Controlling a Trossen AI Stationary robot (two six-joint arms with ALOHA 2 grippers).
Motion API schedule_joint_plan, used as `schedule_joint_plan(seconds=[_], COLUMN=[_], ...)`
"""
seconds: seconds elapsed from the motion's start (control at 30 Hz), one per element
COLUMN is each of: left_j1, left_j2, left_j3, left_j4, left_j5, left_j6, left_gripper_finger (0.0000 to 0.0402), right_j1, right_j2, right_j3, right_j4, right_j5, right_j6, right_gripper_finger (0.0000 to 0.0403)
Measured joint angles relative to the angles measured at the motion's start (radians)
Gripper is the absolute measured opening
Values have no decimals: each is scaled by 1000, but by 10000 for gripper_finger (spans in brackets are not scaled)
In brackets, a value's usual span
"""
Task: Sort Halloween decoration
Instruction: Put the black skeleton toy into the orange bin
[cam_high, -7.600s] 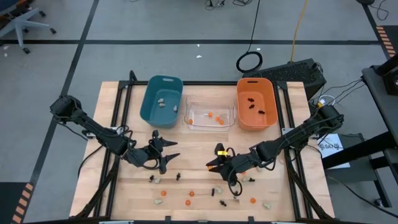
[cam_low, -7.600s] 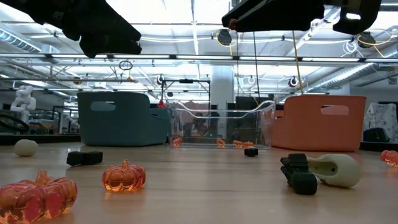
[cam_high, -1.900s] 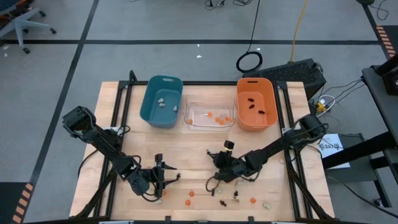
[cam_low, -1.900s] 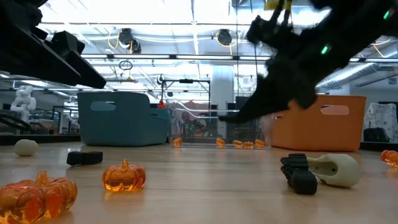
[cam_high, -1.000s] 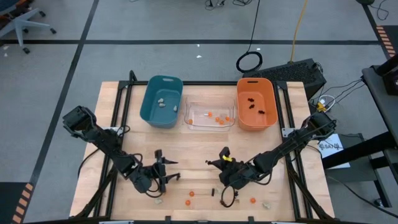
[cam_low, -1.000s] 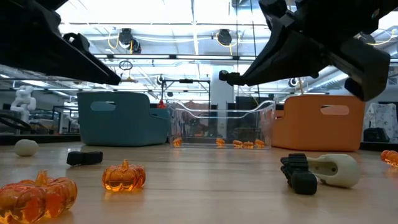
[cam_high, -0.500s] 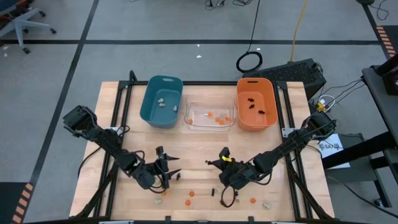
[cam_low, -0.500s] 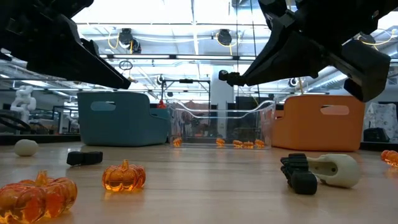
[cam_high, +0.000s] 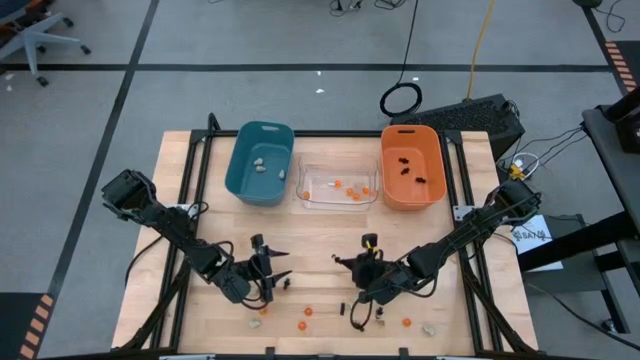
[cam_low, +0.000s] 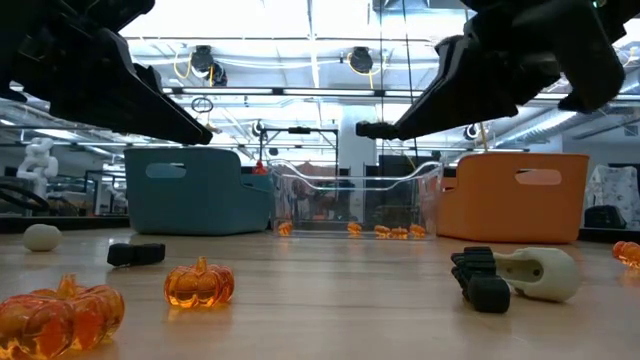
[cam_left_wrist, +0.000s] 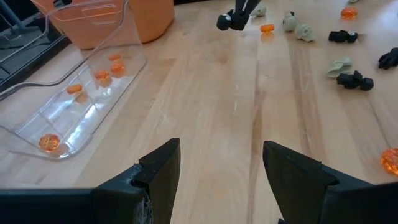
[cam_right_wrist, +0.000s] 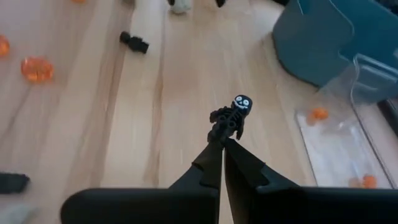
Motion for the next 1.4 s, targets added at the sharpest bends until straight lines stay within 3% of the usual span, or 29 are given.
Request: schedule_joint_plan(seconds=[0.17,0.4,0.6,0.77,1.0,1.2,1.4], left_j1=[-1,-1,-1,-1,-1,-1,-1], left_j2=[0,0,0,0,0,0,0], left_j3=[0,0,0,0,0,0,0], left_j4=[-2,2,6,10,10,10,7], left_j5=[6,36,36,36,36,36,36], left_j6=[-6,-10,-10,-33,-36,-64,-89], left_gripper_finger=[228,228,228,228,228,228,228], right_j1=[0,-37,-167,-325,-616,-878,-1060], right_j2=[-113,-439,-692,-811,-813,-719,-589], right_j3=[1,1,1,0,1,0,0], right_j4=[-79,-401,-706,-846,-857,-925,-925], right_j5=[2,2,24,16,-135,-314,-438], right_j6=[68,145,234,335,214,98,-12], right_gripper_finger=[0,0,0,0,0,0,0])
